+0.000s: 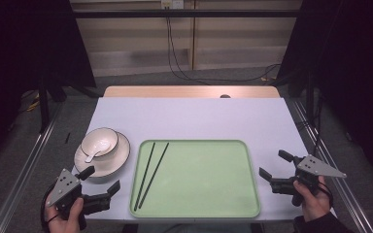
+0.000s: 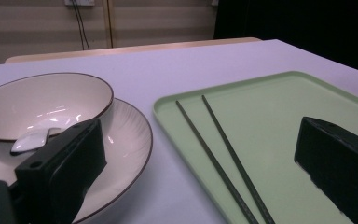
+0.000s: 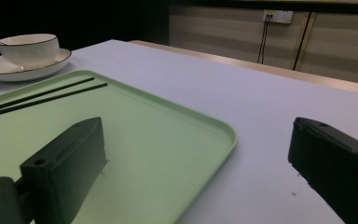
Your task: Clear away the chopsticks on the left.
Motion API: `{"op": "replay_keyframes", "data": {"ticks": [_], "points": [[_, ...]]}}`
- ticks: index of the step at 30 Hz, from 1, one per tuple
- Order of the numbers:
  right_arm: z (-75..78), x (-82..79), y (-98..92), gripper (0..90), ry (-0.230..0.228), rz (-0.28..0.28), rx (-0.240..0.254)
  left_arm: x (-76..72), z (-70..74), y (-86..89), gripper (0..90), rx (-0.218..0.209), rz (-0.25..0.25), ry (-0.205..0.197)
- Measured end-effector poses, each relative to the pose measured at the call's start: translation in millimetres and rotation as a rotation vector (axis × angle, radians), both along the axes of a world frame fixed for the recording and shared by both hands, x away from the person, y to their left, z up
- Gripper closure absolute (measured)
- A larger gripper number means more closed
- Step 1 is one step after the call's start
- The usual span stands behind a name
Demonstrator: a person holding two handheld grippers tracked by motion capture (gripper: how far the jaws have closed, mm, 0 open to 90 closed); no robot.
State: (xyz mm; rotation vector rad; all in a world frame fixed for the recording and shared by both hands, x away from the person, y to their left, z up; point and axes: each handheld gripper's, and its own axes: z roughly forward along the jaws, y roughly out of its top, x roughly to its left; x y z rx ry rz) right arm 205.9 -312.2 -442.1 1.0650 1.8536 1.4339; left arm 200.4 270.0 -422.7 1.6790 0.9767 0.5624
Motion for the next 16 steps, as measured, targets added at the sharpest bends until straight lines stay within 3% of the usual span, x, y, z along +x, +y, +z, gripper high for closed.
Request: {"op": "replay_keyframes", "data": {"ticks": [3, 4, 12, 16], "points": [[0.0, -0.4, 0.2, 3.4, -0.002, 0.002, 0.005, -3.2, -3.7, 6.8, 1.6, -0.016, 0.062, 0.002], [0.5, -1.2, -0.4, 3.2, -0.005, 0.0, 0.011, -6.1, -7.4, 14.1, 1.2, -0.033, 0.099, -0.026], [0.2, -1.4, 0.2, 2.6, -0.029, -0.008, 0.022, -11.2, -9.1, 21.0, 1.1, -0.048, 0.076, -0.029], [-1.2, -1.1, -1.3, 2.5, -0.018, -0.022, 0.032, -7.3, -12.8, 25.3, 1.3, -0.057, 0.083, 0.027]]}}
